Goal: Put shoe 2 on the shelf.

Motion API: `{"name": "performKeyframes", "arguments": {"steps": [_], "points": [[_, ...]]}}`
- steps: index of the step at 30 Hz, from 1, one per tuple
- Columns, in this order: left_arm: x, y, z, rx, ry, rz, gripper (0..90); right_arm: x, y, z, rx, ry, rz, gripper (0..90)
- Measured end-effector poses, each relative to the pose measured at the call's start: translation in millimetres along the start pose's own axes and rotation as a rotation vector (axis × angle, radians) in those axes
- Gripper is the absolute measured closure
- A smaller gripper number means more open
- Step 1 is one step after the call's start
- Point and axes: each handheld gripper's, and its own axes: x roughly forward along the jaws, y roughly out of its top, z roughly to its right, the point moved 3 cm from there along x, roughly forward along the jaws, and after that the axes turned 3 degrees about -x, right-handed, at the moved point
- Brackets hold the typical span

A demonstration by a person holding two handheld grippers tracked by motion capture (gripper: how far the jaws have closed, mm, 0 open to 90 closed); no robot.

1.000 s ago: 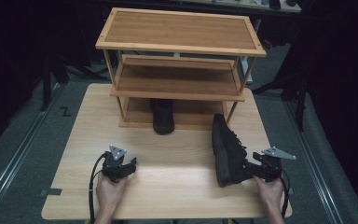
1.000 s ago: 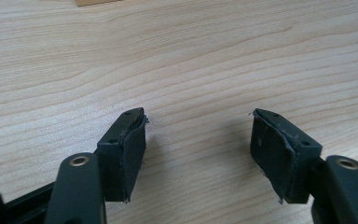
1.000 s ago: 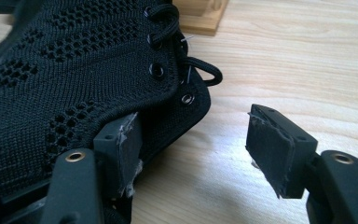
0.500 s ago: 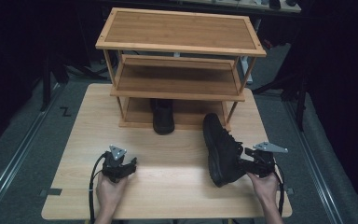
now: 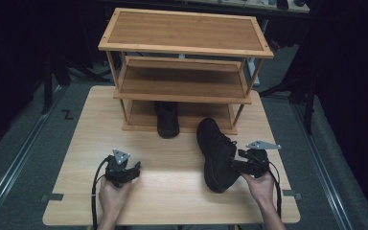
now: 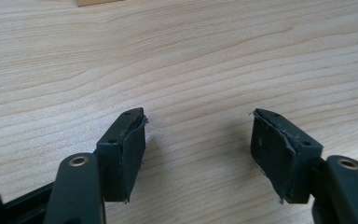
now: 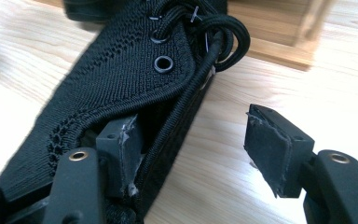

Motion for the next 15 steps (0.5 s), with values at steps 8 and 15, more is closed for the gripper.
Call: {"name": "performKeyframes", "arguments": {"steps": [8, 15], "points": [[0.2, 0.1, -0.2, -0.003, 0.003, 0.001, 35.5, 15.8, 10.3, -26.1, -0.038, 0.045, -0.047, 38.2], [0.2, 0.1, -0.1, -0.003, 0.003, 0.000, 35.3, 15.9, 13.2, -29.6, -0.035, 0.038, -0.052, 39.8]]}}
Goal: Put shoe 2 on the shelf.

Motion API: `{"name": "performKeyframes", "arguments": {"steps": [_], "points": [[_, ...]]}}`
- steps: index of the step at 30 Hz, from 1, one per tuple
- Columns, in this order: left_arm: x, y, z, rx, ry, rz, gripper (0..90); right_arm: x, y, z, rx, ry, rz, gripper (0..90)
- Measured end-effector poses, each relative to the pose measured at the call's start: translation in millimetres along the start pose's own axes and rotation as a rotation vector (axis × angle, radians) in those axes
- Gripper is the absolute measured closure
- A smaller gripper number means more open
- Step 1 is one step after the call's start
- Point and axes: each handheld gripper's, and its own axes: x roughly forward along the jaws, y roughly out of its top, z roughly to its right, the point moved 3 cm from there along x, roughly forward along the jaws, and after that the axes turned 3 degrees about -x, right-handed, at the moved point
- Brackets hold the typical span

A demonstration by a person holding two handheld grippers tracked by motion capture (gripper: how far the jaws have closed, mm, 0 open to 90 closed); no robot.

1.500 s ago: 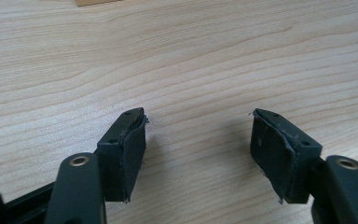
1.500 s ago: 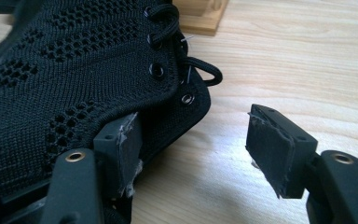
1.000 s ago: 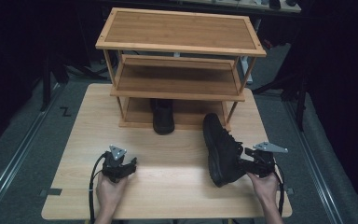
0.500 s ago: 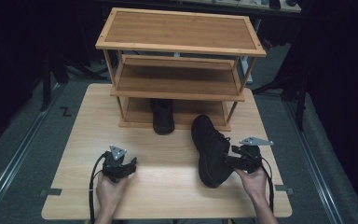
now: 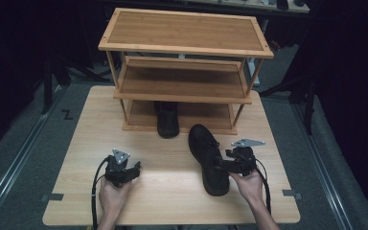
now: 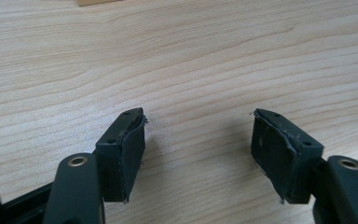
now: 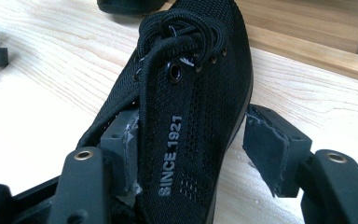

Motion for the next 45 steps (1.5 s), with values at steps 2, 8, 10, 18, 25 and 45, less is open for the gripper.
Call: {"name": "performKeyframes", "arguments": {"steps": [2, 8, 10, 18, 25, 45], "points": [[0.0, 0.0, 0.0, 0.000, 0.000, 0.000, 35.3, 0.4, 0.4, -1.4, -0.003, 0.000, -0.006, 42.7], [0.0, 0.0, 0.0, 0.000, 0.000, 0.000, 35.2, 3.7, 0.3, -4.5, -0.010, 0.101, -0.023, 68.7], [0.0, 0.0, 0.0, 0.001, -0.001, -0.001, 35.1, 4.9, -0.6, -4.0, -0.009, 0.103, -0.036, 76.7], [0.0, 0.0, 0.1, 0.002, -0.002, -0.001, 34.8, 6.3, -1.3, -4.7, -0.008, 0.063, -0.053, 87.2], [0.0, 0.0, 0.2, 0.002, -0.003, -0.001, 34.6, -3.3, 0.7, 5.1, 0.064, 0.064, 0.004, 87.7], [0.1, 0.0, 0.3, 0.005, -0.008, -0.003, 33.6, -17.3, 15.1, 21.6, 0.102, 0.018, 0.048, 87.8]]}}
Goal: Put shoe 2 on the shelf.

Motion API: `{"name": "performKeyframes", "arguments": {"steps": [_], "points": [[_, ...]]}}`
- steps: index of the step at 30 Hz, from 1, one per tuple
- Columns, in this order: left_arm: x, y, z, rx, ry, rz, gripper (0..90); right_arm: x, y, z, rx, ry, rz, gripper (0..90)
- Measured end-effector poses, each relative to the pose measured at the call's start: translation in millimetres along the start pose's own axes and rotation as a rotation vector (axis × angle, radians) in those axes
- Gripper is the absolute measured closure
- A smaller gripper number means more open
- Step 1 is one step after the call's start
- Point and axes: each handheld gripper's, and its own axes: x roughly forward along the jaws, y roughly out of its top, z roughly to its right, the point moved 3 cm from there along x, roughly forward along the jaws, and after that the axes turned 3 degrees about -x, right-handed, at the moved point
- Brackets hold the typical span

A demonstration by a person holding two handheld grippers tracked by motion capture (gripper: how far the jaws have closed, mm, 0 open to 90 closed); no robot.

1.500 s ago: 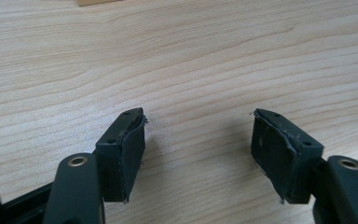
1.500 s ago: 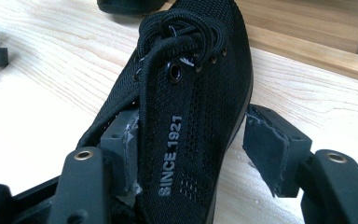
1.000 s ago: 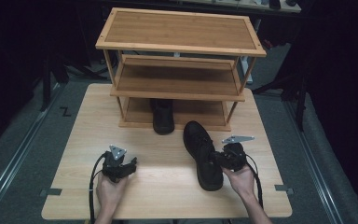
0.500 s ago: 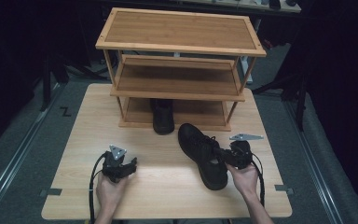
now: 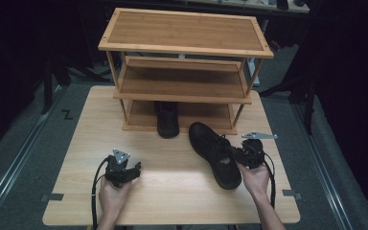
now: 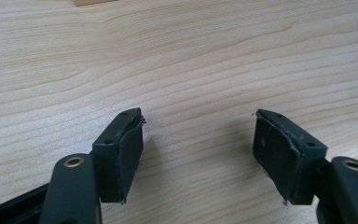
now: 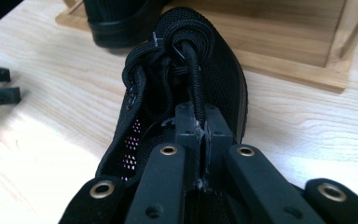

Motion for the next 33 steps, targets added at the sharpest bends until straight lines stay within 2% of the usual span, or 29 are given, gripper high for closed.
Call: {"name": "performKeyframes", "arguments": {"steps": [12, 21, 31, 33], "points": [[0.0, 0.0, 0.1, 0.000, -0.001, 0.000, 33.5, -2.3, 19.6, 8.7, 0.051, -0.017, 0.037, 87.8], [-0.1, -0.1, 0.5, 0.010, -0.008, -0.003, 33.3, 12.5, 44.9, 12.6, 0.090, -0.048, 0.064, 87.9], [-0.1, -0.1, 0.5, 0.010, -0.008, -0.003, 33.3, 40.8, 69.9, 13.3, 0.159, -0.084, 0.096, 87.8], [-0.1, -0.1, 0.7, 0.009, -0.009, -0.003, 33.2, 51.7, 76.0, 10.5, 0.173, -0.103, 0.095, 87.8]]}}
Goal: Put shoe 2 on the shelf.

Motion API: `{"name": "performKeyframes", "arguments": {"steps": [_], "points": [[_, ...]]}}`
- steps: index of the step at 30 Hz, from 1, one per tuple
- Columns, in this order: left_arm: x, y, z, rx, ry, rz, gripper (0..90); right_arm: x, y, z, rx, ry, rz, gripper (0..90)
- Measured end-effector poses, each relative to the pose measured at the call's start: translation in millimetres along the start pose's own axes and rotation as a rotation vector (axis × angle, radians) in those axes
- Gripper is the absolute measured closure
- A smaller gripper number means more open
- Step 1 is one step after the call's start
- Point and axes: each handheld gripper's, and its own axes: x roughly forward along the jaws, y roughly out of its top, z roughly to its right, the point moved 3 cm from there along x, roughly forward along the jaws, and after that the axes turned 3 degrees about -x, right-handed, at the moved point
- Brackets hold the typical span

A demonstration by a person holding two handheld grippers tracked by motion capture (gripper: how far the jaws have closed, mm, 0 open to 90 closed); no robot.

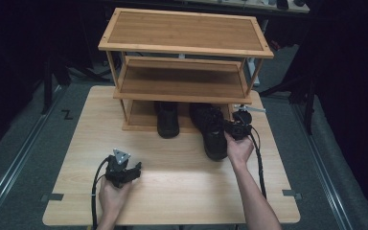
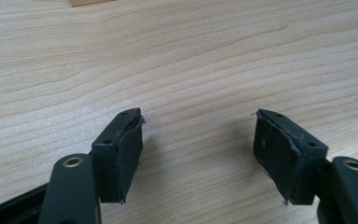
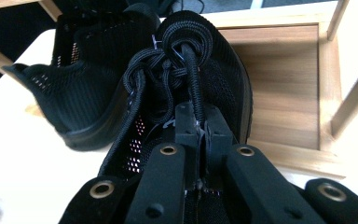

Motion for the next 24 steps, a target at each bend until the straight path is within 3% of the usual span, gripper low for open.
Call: {"name": "performKeyframes", "arguments": {"steps": [5, 11, 24], "points": [[0.0, 0.0, 0.0, 0.000, 0.000, 0.000, 33.2, 15.8, 4.0, -7.4, 0.003, -0.026, 0.009, 87.8], [-0.1, -0.1, 0.2, 0.003, -0.002, 0.000, 33.4, 39.0, 6.1, -15.1, 0.054, -0.044, 0.018, 87.8], [1.0, 0.8, 1.0, 0.013, -0.013, 0.002, 34.6, 63.5, 8.8, -22.7, 0.104, -0.069, 0.027, 87.5]]}}
